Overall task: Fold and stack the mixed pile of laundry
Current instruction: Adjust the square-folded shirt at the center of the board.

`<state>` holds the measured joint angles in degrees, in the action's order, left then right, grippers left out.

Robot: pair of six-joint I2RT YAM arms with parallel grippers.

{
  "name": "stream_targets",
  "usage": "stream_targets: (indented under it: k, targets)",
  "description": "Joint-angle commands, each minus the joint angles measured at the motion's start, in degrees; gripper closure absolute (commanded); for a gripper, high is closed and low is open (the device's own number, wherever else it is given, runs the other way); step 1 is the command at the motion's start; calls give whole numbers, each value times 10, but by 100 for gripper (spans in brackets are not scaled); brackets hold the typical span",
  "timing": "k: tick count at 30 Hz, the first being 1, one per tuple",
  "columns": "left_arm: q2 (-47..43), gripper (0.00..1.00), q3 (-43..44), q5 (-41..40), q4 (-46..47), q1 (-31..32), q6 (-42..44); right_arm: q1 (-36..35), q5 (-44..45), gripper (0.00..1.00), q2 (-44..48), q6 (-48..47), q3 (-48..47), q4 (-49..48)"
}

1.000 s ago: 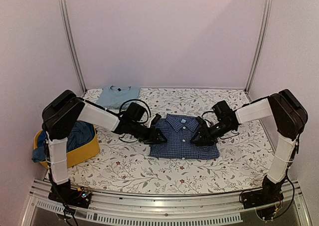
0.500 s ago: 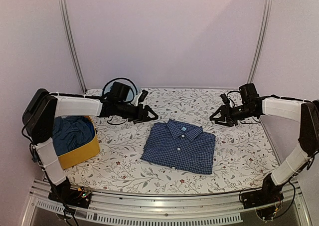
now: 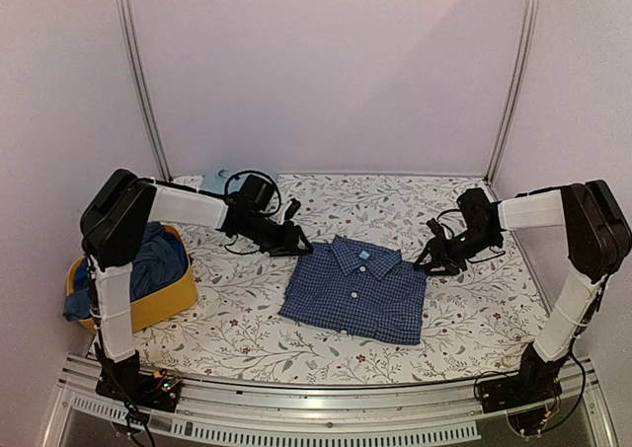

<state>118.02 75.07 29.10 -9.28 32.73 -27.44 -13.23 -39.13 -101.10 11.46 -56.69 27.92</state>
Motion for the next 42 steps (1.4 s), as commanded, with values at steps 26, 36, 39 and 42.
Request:
stream_targets:
  k: [26,36,39,42]
  targets:
    - [34,67,70,1,-19,16,41,-3,-6,96,-38,-29,-28,6]
    - [51,66,91,-14,-42,17,41,-3,-6,100,-39,-27,-26,5]
    - [40,85,88,-17,-39,16,48,-3,-6,100,-36,-26,-26,5]
    - [10,100,74,-25,-25,16,55,-4,-6,100,-26,-27,-28,10]
